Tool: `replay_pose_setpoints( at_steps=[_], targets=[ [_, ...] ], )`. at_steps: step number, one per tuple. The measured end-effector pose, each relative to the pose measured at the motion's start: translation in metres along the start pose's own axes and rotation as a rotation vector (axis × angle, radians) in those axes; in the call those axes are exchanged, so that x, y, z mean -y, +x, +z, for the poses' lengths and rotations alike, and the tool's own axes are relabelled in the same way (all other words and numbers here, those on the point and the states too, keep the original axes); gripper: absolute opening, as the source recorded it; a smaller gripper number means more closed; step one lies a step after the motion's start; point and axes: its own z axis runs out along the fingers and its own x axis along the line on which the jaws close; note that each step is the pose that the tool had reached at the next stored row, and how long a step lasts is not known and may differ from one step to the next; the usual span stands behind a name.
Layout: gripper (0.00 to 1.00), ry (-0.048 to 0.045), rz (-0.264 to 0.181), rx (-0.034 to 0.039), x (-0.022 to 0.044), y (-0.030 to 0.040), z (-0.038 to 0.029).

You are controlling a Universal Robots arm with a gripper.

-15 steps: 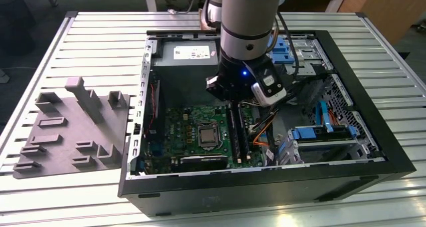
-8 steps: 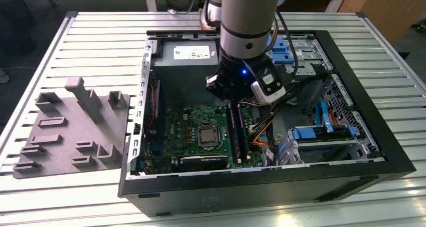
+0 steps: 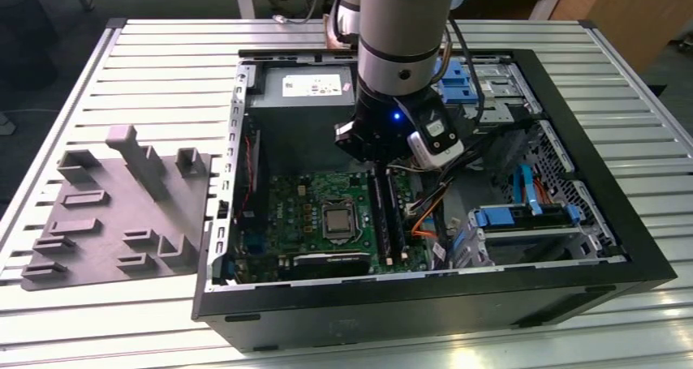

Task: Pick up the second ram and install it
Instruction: 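Press down the second ram until it locks into place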

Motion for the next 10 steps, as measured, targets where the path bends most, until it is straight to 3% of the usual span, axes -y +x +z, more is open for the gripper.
replay_pose_setpoints(
  at_steps=[10],
  targets=[
    [0.11,0.0,0.0,0.0,0.0,0.0001,0.0023]
  ],
)
